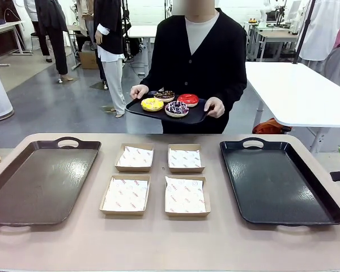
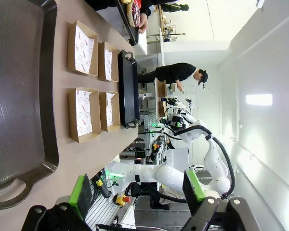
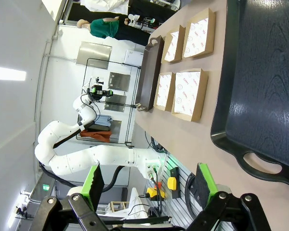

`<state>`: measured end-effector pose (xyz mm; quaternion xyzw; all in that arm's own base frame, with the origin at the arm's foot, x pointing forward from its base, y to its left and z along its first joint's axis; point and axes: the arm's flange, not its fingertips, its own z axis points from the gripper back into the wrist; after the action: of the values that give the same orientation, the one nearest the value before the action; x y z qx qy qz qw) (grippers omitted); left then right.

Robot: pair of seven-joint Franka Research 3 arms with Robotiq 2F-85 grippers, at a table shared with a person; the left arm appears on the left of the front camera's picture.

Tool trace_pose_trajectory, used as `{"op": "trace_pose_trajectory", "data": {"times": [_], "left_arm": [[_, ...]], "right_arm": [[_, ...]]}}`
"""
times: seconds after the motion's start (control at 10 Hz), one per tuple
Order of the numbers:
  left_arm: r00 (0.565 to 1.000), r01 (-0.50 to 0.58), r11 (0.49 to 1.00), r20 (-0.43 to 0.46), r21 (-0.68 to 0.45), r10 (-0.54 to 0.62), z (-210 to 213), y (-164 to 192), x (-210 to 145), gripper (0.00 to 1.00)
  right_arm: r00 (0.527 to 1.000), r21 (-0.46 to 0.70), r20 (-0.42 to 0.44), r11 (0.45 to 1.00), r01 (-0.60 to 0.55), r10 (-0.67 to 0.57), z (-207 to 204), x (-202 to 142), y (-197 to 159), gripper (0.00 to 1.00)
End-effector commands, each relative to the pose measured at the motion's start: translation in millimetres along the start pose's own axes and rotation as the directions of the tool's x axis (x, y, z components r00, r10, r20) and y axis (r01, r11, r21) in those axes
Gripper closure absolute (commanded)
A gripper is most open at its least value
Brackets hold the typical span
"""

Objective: Individually package the donuts and arrange them on the tray.
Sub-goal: Pick up one Paper togo box.

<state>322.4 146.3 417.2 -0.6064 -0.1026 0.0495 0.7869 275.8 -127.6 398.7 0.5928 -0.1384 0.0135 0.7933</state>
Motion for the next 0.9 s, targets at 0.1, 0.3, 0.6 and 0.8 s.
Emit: {"op": "trace_pose_trajectory", "data": {"times": [0.1,0.3,0.6,0.8], "left_arm": [[1.0,0.002,1.0,0.005,-0.016,-0.002,-0.1,-1.3,0.3,0.0],[1.0,0.002,1.0,0.005,-0.016,-0.002,-0.1,-1.3,0.3,0.0],[1.0,0.002,1.0,0.005,-0.016,-0.002,-0.1,-1.3,0.3,0.0],[1.0,0.002,1.0,0.005,-0.016,-0.002,-0.1,-1.3,0.3,0.0]], "right_arm": [[1.0,0.007,0.003,1.0,-0.004,0.004,0.3,0.4,-0.3,0.0],[1.0,0.007,0.003,1.0,-0.004,0.004,0.3,0.4,-0.3,0.0],[1.0,0.007,0.003,1.0,-0.004,0.004,0.3,0.4,-0.3,0.0],[1.0,0.007,0.003,1.0,-0.004,0.004,0.3,0.4,-0.3,0.0]]}}
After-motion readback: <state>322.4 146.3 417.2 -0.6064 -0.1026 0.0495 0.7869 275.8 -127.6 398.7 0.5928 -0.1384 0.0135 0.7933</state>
